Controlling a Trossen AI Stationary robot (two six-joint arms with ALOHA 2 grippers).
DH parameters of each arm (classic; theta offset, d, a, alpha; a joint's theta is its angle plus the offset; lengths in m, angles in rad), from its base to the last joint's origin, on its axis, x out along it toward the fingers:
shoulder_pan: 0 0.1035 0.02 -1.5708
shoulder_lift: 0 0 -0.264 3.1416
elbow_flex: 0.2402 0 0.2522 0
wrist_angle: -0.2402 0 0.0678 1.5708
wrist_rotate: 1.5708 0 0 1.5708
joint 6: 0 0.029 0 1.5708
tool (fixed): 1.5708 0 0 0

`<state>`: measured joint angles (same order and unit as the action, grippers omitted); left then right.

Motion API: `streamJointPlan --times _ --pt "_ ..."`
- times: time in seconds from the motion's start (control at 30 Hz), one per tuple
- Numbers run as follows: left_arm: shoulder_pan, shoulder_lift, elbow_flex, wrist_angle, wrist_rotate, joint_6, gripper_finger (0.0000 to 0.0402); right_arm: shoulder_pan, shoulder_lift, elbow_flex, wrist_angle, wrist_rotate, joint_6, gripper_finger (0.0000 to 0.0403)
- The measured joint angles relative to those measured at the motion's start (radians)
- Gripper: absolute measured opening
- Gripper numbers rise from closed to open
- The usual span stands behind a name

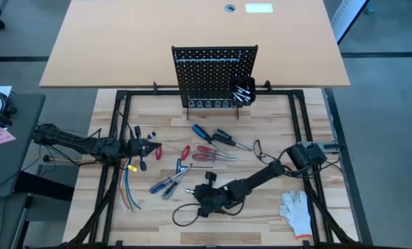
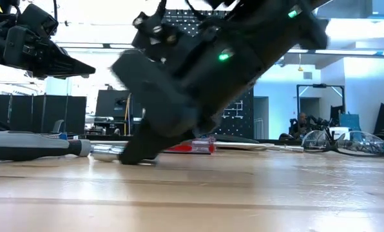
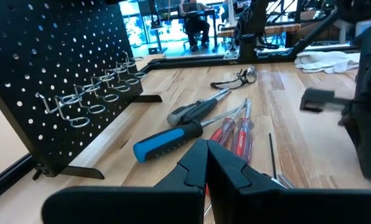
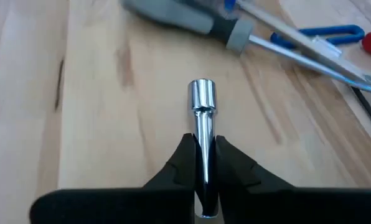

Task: Hang tools onto peg board
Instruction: Put the extension bar into the bin of the pegboard

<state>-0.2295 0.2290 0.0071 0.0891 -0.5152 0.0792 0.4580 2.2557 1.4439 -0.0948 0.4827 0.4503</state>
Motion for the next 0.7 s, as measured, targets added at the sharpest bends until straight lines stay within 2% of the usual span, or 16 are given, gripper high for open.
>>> streamJointPlan --times 0.23,0.3,0.4,0.53,0.7 --pt "0.0 0.0 0.0 0.0 0.0 0.0 0.0 0.079 -0.124 -0.006 -0.26 0.09 -0.031 0.0034" --pt "0.0 0.0 0.0 0.0 0.0 0.0 0.0 0.106 -0.171 -0.019 -0.311 0.086 -0.067 0.0036" --pt "0.0 0.0 0.0 0.0 0.0 0.0 0.0 0.144 -0.241 -0.054 -0.383 -0.036 -0.075 0.0036" --pt "0.0 0.0 0.0 0.0 0.0 0.0 0.0 0.184 -0.341 -0.127 -0.384 -0.198 -0.01 0.0037" --pt "0.0 0.0 0.0 0.0 0.0 0.0 0.0 0.223 -0.478 -0.216 -0.283 -0.198 -0.035 0.0037"
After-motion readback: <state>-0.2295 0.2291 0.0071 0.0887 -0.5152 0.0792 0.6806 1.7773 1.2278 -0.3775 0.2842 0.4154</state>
